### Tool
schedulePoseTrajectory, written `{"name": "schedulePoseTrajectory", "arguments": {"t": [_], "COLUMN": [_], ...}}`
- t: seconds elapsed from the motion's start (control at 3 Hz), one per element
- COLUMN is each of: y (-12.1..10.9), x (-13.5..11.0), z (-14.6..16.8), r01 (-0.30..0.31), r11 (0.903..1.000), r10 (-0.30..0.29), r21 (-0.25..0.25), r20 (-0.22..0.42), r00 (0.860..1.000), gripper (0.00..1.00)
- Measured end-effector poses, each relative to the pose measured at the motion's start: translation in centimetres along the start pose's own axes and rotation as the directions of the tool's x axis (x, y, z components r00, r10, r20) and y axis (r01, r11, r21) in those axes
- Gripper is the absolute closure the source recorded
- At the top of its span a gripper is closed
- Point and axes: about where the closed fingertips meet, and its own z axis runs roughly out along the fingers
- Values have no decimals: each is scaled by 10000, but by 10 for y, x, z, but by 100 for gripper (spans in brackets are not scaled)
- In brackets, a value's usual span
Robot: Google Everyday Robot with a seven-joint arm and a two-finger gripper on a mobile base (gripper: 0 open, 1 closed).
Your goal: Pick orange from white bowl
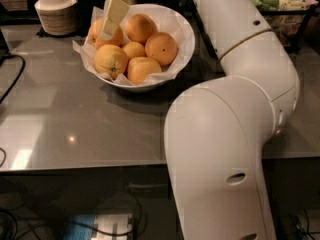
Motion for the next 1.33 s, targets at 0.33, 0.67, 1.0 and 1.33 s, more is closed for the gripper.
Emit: {"name": "schedulePoseTrajectory", "arguments": {"t": [0.33, 0.67, 1.0, 1.33], "y": [25, 25, 21, 19], "x": [5, 5, 9, 27], "z": [11, 11, 17, 42], "r01": [-513, -514, -762, -1364], "r11": [9952, 9951, 9926, 9805], "r10": [477, 477, 725, 1354], "r21": [-839, -839, -946, -1417], "r20": [-450, -450, -415, -165], "r00": [9978, 9978, 9965, 9906], "gripper": [0, 0, 0, 0]}}
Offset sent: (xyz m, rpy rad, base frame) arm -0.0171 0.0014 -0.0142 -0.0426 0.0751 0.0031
